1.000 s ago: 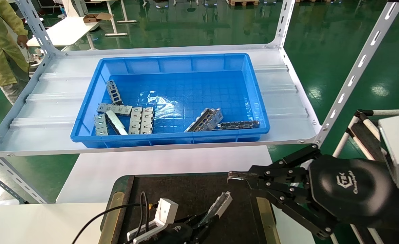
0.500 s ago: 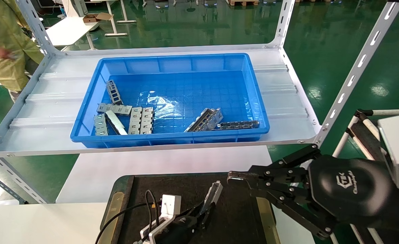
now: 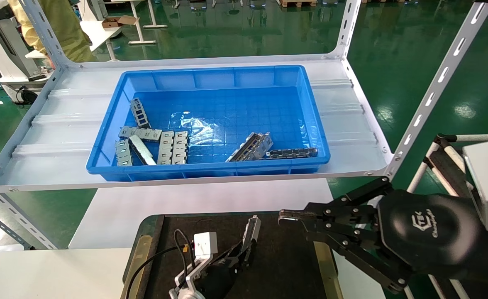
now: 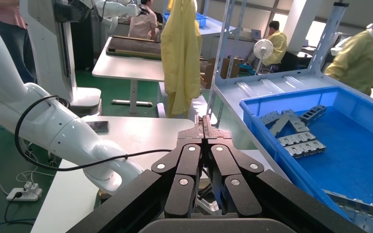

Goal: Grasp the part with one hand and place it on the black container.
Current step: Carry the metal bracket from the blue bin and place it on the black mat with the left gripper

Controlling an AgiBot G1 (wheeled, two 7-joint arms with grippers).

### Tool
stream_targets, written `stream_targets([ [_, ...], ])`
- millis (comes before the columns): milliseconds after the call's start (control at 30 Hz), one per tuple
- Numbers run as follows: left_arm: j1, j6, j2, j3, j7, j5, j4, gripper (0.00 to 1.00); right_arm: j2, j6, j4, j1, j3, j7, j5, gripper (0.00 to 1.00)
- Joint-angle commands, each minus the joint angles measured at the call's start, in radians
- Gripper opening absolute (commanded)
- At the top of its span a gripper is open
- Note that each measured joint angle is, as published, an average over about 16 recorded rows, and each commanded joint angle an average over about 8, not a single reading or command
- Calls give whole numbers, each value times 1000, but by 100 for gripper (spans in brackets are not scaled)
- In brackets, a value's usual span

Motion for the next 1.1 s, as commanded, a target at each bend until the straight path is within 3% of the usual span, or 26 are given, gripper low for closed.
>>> stream_targets([
  [33, -11, -38, 1, 31, -18, -21, 1, 0, 0, 0, 0, 0, 0, 0, 0, 0],
  [400, -65, -161, 1, 168, -84, -52, 13, 0, 0, 0, 0, 0, 0, 0, 0, 0],
  [1000, -108, -247, 4, 300, -255, -20, 56, 0, 0, 0, 0, 0, 0, 0, 0, 0],
  [1100, -114, -265, 5, 327, -294, -11, 55, 0, 0, 0, 0, 0, 0, 0, 0, 11],
])
